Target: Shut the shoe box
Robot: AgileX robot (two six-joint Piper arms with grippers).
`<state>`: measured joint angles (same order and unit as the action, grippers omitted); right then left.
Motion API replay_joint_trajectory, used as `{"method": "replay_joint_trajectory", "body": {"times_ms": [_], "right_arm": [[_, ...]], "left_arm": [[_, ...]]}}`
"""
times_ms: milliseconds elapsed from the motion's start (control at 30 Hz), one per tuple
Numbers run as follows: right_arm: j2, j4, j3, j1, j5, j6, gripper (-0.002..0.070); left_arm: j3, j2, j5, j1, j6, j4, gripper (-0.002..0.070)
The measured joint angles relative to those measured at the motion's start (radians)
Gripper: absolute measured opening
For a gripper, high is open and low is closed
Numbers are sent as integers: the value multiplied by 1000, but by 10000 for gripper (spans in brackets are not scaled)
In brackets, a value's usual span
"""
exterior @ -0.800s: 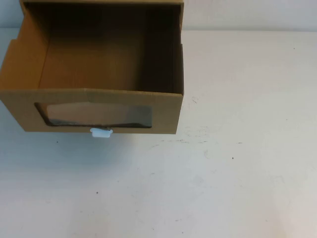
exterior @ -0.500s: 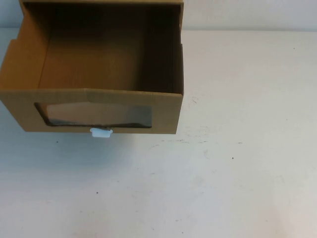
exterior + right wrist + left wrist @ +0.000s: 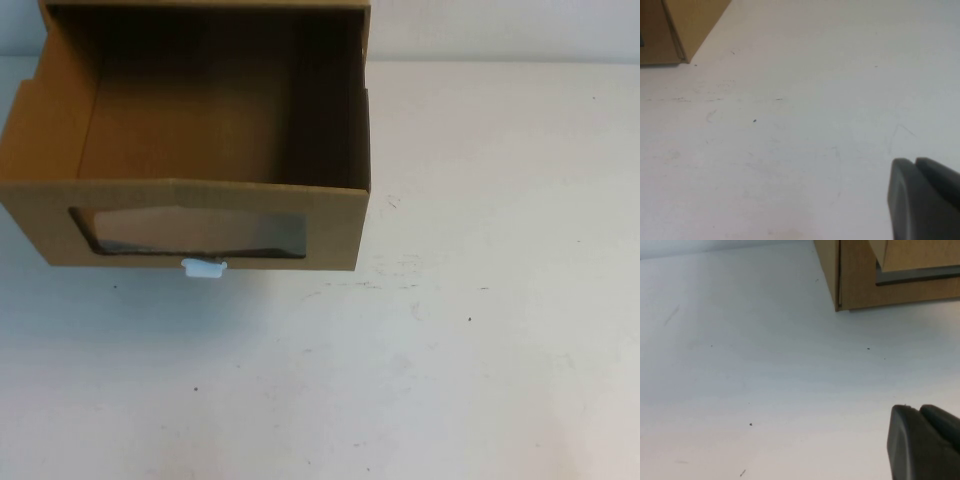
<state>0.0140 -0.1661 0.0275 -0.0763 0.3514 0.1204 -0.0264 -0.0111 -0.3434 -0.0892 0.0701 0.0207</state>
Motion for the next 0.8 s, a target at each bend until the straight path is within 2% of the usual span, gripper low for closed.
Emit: {"method": "replay_joint_trajectory", "body": {"times_ms": [533, 800], "right_arm": [[0, 0, 0, 0, 0, 0, -11], [0, 0, 0, 0, 0, 0, -11]], "left_arm": [[0, 0, 6, 0, -9, -12, -2], [0, 0, 169, 0, -249, -231, -2]]}}
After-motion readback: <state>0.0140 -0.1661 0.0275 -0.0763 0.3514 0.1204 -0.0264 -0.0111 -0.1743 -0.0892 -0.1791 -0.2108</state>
